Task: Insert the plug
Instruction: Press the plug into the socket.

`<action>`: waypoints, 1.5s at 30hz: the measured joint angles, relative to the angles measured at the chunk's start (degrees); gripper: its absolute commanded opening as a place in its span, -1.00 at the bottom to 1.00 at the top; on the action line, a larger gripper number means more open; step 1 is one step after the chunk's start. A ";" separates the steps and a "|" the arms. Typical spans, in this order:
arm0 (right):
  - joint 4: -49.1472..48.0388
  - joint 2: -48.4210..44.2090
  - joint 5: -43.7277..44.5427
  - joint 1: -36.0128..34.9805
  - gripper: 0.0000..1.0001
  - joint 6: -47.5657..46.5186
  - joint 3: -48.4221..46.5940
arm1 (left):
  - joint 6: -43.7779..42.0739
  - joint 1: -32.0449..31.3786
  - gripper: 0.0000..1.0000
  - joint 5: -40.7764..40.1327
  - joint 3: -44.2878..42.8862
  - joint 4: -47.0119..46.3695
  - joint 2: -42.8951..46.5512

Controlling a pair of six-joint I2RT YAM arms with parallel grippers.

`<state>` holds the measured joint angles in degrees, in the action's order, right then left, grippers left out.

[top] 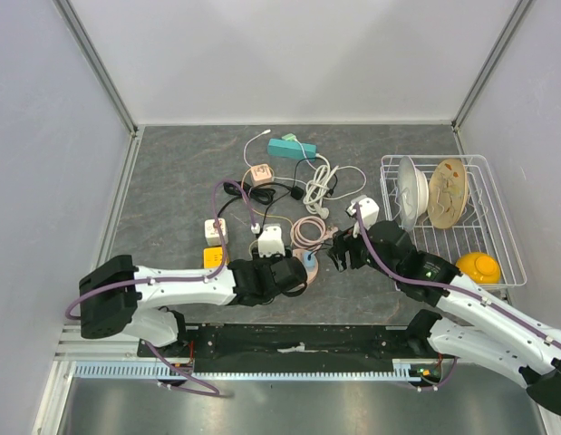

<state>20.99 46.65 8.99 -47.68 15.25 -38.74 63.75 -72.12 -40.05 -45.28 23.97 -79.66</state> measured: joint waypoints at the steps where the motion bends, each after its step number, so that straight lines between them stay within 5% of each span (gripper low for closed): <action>1: 0.31 -0.07 0.02 0.00 0.49 0.00 0.00 | 0.26 0.00 0.10 -0.44 -0.24 -0.02 -0.35; 10: 1.20 -0.09 0.17 0.00 0.50 -0.26 0.00 | 0.81 0.00 -0.07 -1.86 -2.97 -0.09 -3.67; 18: 2.08 -0.09 0.17 0.00 0.50 -0.48 0.00 | 0.81 0.00 -0.48 -1.84 -5.25 1.75 -4.85; 29: 2.27 -0.09 0.17 0.00 0.49 -0.50 0.00 | 0.50 1.95 -0.97 1.01 -20.98 14.36 -15.69; 45: 3.32 -0.02 3.41 0.66 0.50 -1.03 0.00 | -4.90 4.17 -0.96 4.61 -33.07 32.39 -20.13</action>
<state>24.32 46.63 12.40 -47.03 14.22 -38.74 58.85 -67.94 -35.44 -78.35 56.36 -99.79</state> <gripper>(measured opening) 0.746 0.372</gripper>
